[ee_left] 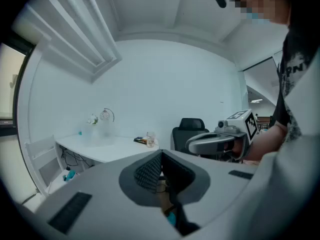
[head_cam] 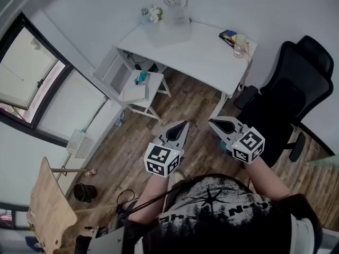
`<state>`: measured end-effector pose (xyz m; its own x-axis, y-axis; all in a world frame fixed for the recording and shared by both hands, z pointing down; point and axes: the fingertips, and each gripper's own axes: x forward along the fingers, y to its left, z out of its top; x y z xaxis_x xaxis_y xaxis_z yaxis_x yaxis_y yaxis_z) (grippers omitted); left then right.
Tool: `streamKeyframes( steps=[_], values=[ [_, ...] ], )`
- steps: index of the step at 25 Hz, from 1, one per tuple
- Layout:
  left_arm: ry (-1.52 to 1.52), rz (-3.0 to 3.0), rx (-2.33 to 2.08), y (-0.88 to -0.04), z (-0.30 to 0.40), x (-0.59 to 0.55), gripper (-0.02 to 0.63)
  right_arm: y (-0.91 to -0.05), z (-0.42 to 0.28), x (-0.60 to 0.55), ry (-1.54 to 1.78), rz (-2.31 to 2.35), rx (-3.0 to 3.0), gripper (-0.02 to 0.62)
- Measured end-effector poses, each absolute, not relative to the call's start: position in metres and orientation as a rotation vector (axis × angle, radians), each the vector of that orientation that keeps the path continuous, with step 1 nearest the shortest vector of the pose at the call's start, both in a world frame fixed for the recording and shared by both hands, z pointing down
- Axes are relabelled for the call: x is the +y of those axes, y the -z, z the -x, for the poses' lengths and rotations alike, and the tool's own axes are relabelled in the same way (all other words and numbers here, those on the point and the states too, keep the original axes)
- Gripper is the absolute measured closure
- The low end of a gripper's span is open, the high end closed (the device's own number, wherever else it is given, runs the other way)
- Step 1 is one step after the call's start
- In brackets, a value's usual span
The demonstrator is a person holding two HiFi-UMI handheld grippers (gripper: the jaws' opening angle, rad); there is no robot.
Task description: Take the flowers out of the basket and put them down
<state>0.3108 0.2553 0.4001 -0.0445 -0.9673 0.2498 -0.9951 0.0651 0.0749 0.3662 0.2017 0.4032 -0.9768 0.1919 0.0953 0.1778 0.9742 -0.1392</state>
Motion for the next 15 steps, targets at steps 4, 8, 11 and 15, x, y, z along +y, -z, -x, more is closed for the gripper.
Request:
streamKeyframes(
  steps=[4,8,11,15],
  values=[
    [-0.165,-1.975,-2.131,-0.400,-0.314,0.253,0.595,-0.409,-0.372,0.203,-0.187,0.293,-2.983,0.578],
    [-0.159,-1.964,-2.145,-0.400,-0.320,0.252,0.595,-0.411,-0.380,0.202,-0.211,0.309,-2.986,0.578],
    [-0.150,-1.956,-2.141,-0.402,-0.325,0.248,0.595,-0.407,-0.385,0.198,-0.238,0.321,-3.001,0.578],
    [-0.151,-1.948,-2.148,-0.404,-0.329,0.246,0.595,-0.402,-0.387,0.194,-0.270,0.326,-3.022,0.577]
  ],
)
